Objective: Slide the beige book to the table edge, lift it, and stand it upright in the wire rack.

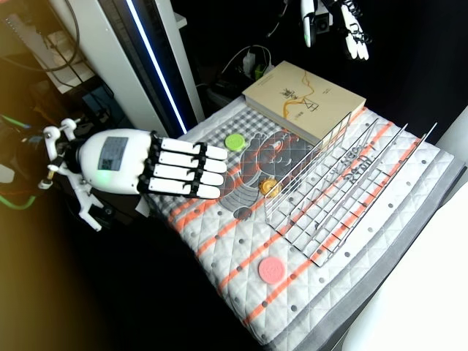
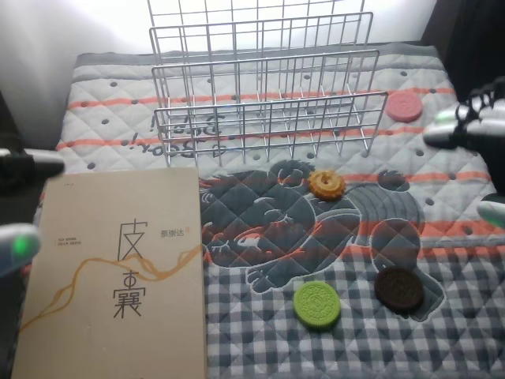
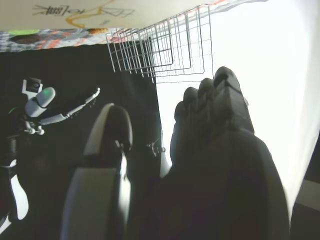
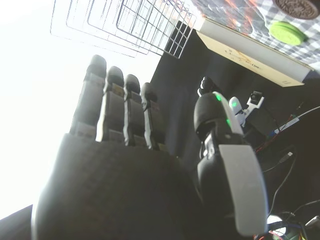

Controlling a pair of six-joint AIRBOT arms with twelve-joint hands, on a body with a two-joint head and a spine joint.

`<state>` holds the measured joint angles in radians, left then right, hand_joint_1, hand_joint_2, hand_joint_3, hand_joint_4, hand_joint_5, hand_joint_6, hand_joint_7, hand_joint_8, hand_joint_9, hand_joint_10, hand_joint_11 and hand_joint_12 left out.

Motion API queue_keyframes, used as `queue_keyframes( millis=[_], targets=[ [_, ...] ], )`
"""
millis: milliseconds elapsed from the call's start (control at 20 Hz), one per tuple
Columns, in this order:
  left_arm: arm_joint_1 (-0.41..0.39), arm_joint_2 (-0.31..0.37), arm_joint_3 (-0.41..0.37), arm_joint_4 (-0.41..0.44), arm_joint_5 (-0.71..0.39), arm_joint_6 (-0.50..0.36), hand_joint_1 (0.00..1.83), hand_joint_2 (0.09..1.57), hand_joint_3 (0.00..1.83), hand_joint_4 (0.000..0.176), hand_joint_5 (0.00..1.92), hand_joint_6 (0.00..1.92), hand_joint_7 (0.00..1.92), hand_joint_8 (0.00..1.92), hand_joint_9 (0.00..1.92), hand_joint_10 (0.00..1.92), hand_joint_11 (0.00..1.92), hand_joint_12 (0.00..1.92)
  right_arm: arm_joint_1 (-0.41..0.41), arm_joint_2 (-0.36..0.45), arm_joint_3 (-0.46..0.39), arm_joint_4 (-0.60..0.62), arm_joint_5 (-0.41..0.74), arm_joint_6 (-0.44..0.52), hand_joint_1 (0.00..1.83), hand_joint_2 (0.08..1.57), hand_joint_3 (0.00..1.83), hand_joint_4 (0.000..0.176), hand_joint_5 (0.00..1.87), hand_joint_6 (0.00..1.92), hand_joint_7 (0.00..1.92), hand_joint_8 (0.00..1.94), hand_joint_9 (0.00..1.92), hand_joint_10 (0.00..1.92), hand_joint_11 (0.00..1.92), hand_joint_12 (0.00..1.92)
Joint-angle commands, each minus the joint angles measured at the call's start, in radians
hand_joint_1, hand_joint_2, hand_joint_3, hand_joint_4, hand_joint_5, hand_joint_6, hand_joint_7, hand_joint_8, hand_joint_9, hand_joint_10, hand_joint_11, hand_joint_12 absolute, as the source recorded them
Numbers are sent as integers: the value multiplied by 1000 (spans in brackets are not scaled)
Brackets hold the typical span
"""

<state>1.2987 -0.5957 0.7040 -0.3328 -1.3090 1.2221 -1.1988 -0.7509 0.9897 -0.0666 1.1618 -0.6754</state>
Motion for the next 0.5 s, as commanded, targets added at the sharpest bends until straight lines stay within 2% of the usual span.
queue_keyframes(
  millis=[0, 50, 100, 150, 200, 300, 350, 400, 450],
  targets=[
    [-8, -4, 7, -20, -127, -8, 276, 1227, 2, 104, 551, 0, 492, 0, 474, 25, 0, 1033, 22, -3, 5, 22, 114, 6, 467, 1394, 0, 0, 473, 1, 455, 2, 484, 3, 438, 197],
    [-5, -2, 7, -28, -128, -8, 254, 1245, 3, 82, 517, 0, 434, 1, 429, 6, 0, 933, 33, -2, 11, 6, 106, 13, 502, 1398, 0, 0, 468, 0, 466, 3, 495, 4, 446, 178],
    [-3, 1, 7, -31, -129, -8, 193, 1256, 3, 89, 450, 0, 365, 0, 369, 2, 0, 765, 73, -2, 20, -38, 72, 29, 539, 1398, 0, 0, 445, 0, 465, 1, 487, 1, 458, 110],
    [-1, 3, 7, -34, -135, -8, 161, 1261, 2, 86, 404, 0, 313, 0, 328, 0, 0, 673, 123, -3, 28, -97, 26, 45, 493, 1398, 2, 0, 416, 1, 461, 0, 481, 0, 461, 83],
    [2, 4, 6, -37, -143, -7, 114, 1253, 0, 86, 332, 0, 221, 0, 219, 0, 0, 463, 164, -4, 33, -147, -13, 58, 425, 1402, 4, 0, 379, 1, 423, 1, 441, 0, 435, 57],
    [7, 10, 2, -41, -161, -7, 63, 1244, 0, 105, 201, 0, 52, 1, 30, 1, 0, 62, 288, -14, 44, -300, -107, 102, 396, 1406, 2, 0, 338, 0, 387, 1, 360, 0, 379, 25],
    [8, 11, 2, -41, -161, -7, 12, 1225, 0, 94, 119, 0, 10, 0, 5, 0, 0, 12, 325, -21, 51, -355, -134, 128, 368, 1414, 4, 0, 331, 0, 383, 0, 336, 0, 373, 20],
    [8, 12, 2, -41, -158, -7, 2, 1204, 0, 75, 23, 0, 1, 0, 0, 0, 0, 2, 375, -34, 64, -425, -165, 178, 306, 1428, 8, 0, 303, 0, 352, 0, 308, 0, 368, 15],
    [8, 12, 3, -41, -154, -7, 0, 1196, 0, 52, 4, 0, 0, 0, 0, 0, 0, 0, 435, -58, 85, -524, -207, 250, 252, 1441, 9, 0, 282, 1, 328, 2, 293, 0, 367, 12]
  ],
)
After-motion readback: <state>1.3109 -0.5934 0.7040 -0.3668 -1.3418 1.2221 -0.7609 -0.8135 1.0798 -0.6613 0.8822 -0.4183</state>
